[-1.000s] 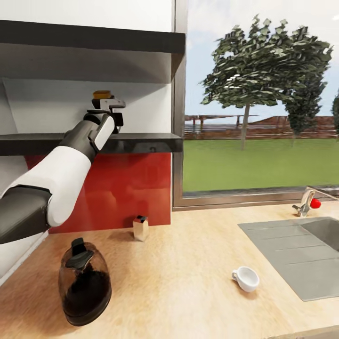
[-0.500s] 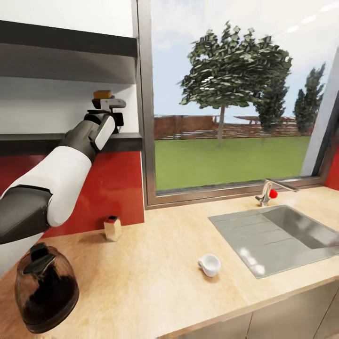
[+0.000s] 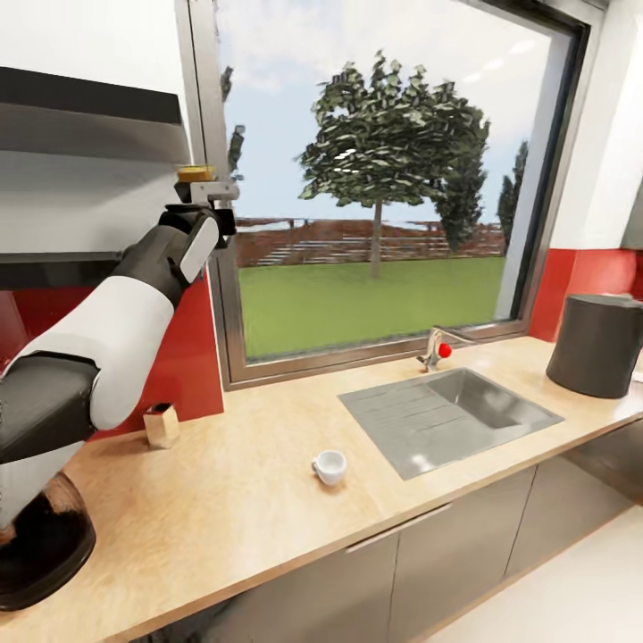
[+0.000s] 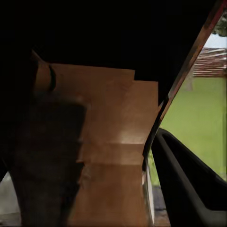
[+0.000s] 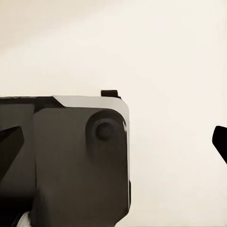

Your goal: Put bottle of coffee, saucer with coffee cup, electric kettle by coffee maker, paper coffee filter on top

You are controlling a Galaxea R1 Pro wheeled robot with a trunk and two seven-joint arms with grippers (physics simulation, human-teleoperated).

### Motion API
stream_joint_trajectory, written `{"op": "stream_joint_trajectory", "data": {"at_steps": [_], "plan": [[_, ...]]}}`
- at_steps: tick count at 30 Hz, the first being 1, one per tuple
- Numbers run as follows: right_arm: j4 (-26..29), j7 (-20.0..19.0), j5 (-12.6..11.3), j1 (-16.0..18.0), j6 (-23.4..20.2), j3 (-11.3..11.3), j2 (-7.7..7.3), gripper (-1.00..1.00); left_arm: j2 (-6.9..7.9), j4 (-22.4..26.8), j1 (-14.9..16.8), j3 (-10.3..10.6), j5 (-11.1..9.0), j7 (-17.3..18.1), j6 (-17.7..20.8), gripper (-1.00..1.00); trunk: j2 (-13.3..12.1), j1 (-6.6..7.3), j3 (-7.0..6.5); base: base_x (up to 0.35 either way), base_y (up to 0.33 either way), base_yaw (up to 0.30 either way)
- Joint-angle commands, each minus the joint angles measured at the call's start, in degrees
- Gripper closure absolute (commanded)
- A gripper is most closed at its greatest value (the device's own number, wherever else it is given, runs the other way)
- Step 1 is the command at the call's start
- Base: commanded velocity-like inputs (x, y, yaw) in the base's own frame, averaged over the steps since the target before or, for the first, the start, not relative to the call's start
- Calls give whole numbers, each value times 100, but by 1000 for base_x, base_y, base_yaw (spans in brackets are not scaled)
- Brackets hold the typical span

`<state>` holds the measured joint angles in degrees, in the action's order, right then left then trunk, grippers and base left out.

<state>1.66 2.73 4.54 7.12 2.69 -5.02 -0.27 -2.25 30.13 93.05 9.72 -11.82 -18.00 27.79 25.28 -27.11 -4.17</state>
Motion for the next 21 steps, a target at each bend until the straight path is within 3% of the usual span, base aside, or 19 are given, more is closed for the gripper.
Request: {"op": "stream_joint_trajectory", "data": {"at_steps": [1,6,12,18,21], "plan": [[-10,11,47,2,21,-47,1,-100,-12,12,3,38,-31,-45,25,100,5,1,2,-267,-197,-264],[-8,17,48,1,21,-49,1,-100,-180,18,-8,30,-31,-41,28,100,5,1,2,-238,-197,-264],[5,13,48,1,25,-48,-1,-100,-519,-12,-59,24,-66,10,33,100,5,1,2,-203,-181,-182],[30,0,40,6,46,-67,2,-100,-570,17,-658,57,-90,454,20,100,5,1,2,-45,-35,-9],[145,0,39,7,47,-69,8,-100,-565,25,-1101,71,-50,674,-13,100,5,1,2,-4,-3,-1]]}}
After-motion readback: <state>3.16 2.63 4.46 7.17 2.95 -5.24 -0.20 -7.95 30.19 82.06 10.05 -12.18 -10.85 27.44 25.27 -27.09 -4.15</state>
